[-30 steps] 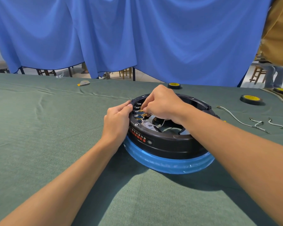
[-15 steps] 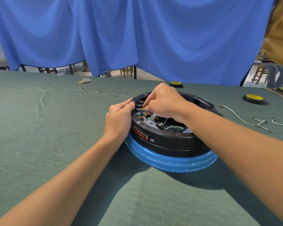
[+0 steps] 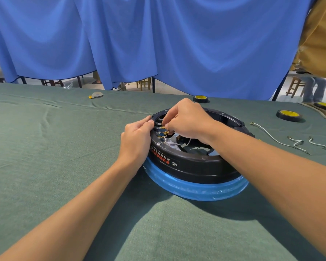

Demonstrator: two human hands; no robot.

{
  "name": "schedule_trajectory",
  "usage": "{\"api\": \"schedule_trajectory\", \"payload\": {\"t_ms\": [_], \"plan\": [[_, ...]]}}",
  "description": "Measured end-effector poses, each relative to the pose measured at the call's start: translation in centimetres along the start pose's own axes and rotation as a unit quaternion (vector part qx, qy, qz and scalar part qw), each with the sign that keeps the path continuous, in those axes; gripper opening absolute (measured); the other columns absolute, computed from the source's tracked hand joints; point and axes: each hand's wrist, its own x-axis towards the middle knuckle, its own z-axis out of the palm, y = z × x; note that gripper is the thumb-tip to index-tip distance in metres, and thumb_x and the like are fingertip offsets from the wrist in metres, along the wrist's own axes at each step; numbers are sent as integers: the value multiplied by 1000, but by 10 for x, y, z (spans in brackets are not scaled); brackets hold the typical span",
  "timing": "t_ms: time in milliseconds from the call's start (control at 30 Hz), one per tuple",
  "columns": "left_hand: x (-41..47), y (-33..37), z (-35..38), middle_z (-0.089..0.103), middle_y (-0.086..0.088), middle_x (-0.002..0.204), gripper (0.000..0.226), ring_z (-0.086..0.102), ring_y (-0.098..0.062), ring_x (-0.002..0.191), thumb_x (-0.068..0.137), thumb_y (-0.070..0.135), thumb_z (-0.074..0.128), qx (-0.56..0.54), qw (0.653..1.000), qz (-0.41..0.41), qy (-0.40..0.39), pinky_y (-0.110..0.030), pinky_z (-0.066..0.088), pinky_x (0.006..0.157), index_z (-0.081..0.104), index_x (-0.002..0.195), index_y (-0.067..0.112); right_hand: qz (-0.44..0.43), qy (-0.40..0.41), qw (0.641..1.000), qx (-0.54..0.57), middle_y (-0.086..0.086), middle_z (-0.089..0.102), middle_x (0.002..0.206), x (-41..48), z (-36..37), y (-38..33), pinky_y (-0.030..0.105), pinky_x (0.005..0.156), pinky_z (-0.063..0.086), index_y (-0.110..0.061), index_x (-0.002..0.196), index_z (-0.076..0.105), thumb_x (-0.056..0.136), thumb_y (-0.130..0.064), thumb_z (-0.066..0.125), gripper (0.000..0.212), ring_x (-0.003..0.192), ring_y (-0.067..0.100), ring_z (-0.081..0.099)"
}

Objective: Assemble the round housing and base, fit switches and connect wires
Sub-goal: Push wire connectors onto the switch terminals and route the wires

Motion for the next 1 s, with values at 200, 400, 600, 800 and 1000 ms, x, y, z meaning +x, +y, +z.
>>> {"api": "schedule_trajectory", "payload": {"t_ms": [200,400,600,800,1000], "plan": [[0,1,0,77,-5,94,48,65,-31,109,73,40,51,9,1000,12,-4,-54,45,103,74,112,25,-12,4,1000,-21,5,69,90,-1,2,-1,29,71,51,-12,91,75,87,-5,61,16,95,21,61],[0,2,0,74,-4,112,60,62,-27,115,74,42,49,23,1000,14,2,-50,43,106,69,125,18,-14,9,1000,-25,5,69,87,0,2,-1,26,66,52,-12,89,75,87,-6,62,14,91,20,62],[0,1,0,76,-2,98,52,65,-29,109,75,41,48,24,1000,18,-2,-53,44,103,72,117,22,-25,10,999,-44,7,69,89,1,5,-1,22,58,49,-10,88,76,86,-7,61,15,84,18,61],[0,2,0,76,-10,97,53,65,-35,108,75,40,48,21,1000,20,-8,-57,44,102,73,117,18,-44,-7,998,-45,6,68,95,1,3,-1,21,58,45,-12,91,76,88,-8,60,17,88,18,61],[0,2,-1,70,-15,118,61,60,-36,119,74,41,49,12,1000,9,-14,-55,41,107,69,124,12,-62,-35,996,-52,5,68,99,-3,2,-3,27,72,47,-13,100,74,92,-11,59,17,95,18,59]]}}
